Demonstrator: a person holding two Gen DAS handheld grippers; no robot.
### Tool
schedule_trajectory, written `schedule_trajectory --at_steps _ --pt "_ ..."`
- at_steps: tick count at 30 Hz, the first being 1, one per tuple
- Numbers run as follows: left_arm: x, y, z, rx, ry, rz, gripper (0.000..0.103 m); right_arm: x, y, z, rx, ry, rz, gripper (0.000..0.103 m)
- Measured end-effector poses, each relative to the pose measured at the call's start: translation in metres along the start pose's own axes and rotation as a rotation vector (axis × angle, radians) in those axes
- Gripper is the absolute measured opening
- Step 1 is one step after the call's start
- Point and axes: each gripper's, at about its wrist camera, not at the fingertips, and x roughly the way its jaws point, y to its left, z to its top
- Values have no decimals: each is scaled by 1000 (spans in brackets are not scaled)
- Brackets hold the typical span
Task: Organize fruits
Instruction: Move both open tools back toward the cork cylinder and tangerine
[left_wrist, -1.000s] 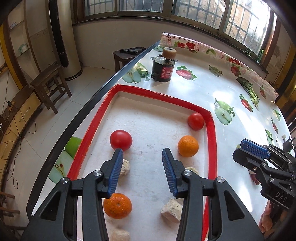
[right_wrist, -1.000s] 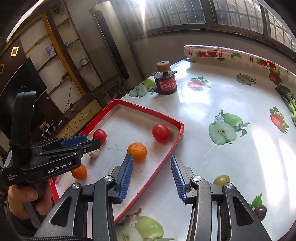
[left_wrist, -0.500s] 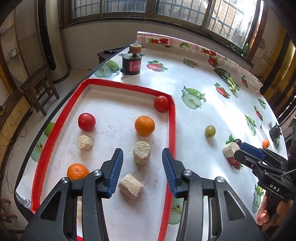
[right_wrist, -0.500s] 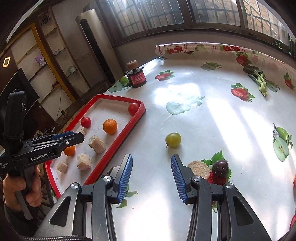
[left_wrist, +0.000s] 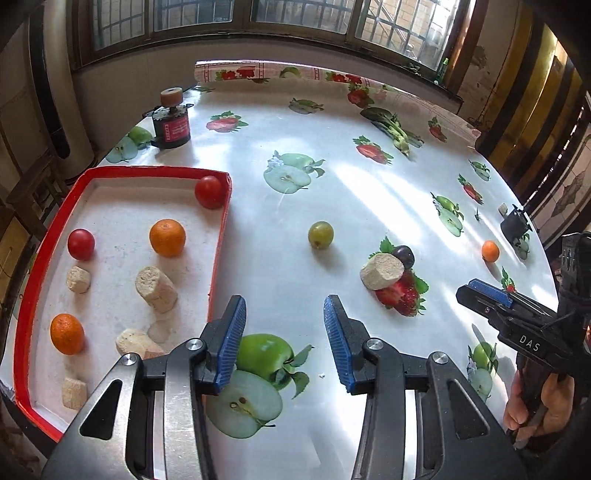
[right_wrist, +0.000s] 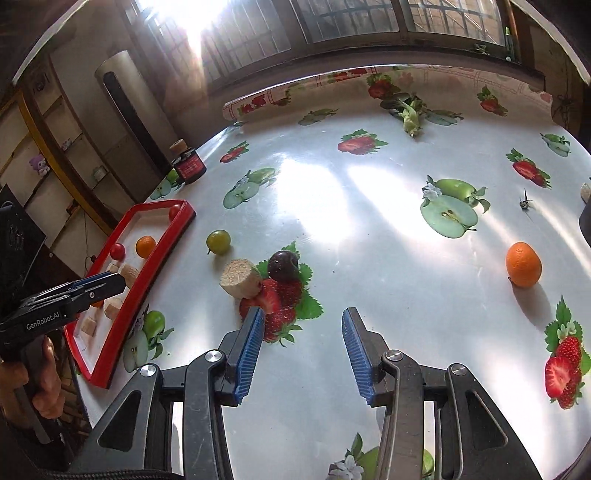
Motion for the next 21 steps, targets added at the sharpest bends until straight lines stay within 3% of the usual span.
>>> schedule_trajectory --at_steps 9,21 --pt "20 -41 -1 54 41 -48 42 -16 -47 -11 73 -12 -51 46" --pt "50 -64 5 70 91 -84 42 -27 -98 -8 141 -42 -131 46"
